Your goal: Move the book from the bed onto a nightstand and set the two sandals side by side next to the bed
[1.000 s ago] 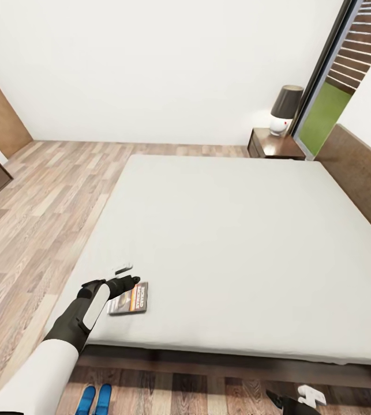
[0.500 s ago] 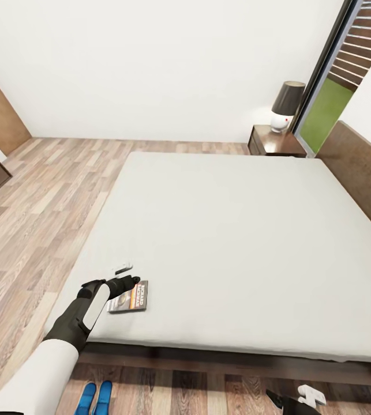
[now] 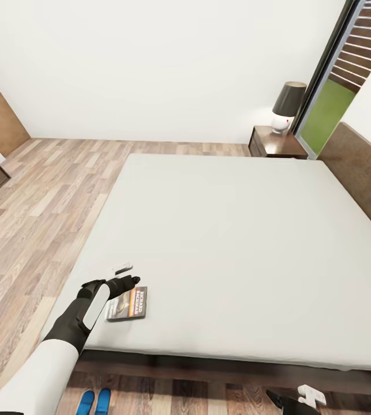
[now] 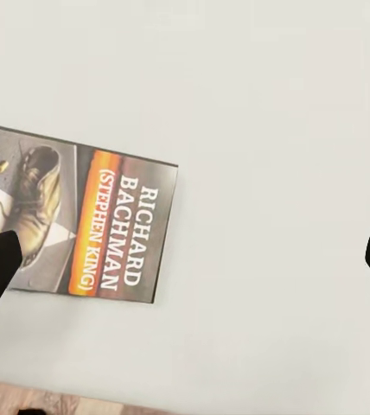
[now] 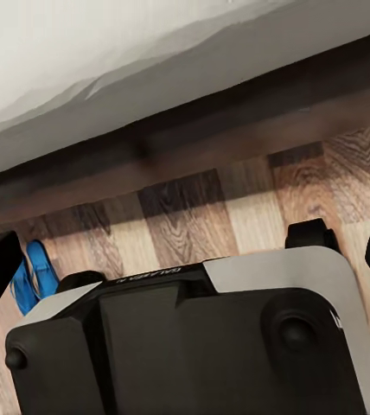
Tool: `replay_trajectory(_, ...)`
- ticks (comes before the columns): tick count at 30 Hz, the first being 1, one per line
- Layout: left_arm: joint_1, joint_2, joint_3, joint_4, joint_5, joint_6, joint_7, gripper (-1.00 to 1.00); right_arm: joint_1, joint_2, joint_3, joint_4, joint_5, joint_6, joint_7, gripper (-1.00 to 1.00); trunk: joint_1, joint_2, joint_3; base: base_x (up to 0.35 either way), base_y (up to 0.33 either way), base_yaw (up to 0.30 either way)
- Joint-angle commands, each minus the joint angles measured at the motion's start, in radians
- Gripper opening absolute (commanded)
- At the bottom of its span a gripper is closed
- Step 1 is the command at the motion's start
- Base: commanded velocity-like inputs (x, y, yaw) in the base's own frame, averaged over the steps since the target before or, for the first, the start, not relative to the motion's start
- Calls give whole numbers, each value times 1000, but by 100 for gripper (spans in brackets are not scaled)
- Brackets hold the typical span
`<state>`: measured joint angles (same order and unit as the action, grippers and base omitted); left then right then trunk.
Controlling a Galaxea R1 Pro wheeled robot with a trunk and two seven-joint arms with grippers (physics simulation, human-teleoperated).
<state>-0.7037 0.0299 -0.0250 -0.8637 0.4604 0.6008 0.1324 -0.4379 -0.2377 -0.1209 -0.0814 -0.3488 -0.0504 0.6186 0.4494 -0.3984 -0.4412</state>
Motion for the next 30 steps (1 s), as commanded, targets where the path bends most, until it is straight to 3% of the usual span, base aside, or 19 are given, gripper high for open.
replay_trajectory(1, 0, 1, -3, -1, 10, 4, 9, 100, -1, 0, -8, 2, 6, -3, 4, 100, 1, -2, -1, 98, 0, 0)
replay_trajectory(9, 0, 1, -3, -1, 10, 4, 9, 100, -1, 0, -8, 2, 6, -3, 4, 100, 1, -2, -1, 189, -28, 0)
replay_trajectory(30, 0, 1, -3, -3, 12, 4, 7, 100, -1, 0, -8, 2, 6, -3, 5, 100, 1, -2, -1, 7, -1, 0)
